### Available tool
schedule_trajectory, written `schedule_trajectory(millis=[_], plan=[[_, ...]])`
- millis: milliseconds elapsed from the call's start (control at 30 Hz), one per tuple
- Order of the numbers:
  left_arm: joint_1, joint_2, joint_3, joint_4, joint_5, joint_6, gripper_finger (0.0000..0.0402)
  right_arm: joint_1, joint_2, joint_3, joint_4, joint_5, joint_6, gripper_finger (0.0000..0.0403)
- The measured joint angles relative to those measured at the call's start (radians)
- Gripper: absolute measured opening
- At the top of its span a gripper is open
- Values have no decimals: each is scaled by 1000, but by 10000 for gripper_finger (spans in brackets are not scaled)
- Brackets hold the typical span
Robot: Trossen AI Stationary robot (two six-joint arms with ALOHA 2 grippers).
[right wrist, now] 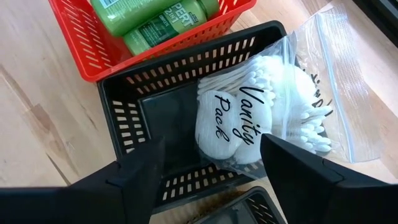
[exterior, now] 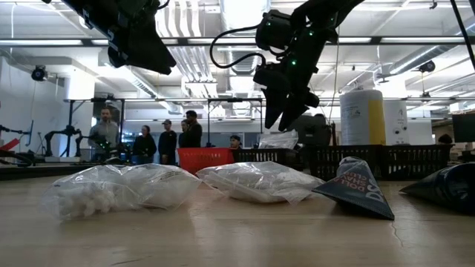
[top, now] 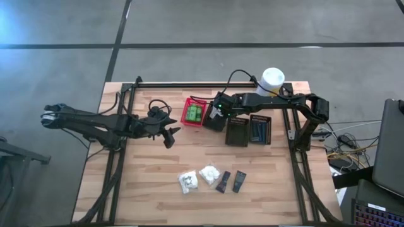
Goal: Pick & Place Travel size toiletries
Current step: Put the cotton pack into the left black bin
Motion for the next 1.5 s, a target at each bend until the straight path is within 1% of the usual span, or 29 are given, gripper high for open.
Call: schedule_trajectory(millis=[400,800,1000,1167,1367,1433,1500], plan=[[0,0,0,-4,0,0,183,1,0,0,0,-4,0,303],[0,0,0,-23,3,-5,183,26,0,0,-17,-5,0,344],[0,0,0,-23,3,-5,183,33,0,0,-51,-4,0,360],[0,0,0,-23,7,-6,183,49,0,0,-55,-4,0,356],[0,0,0,-33,47,-24,183,116,-20,-3,-138,-4,-9,338],[0,0,0,-43,78,-27,183,143,-26,-5,-148,-4,-23,331],[0,1,0,-44,140,-27,183,166,-30,-7,-149,-4,-34,325]])
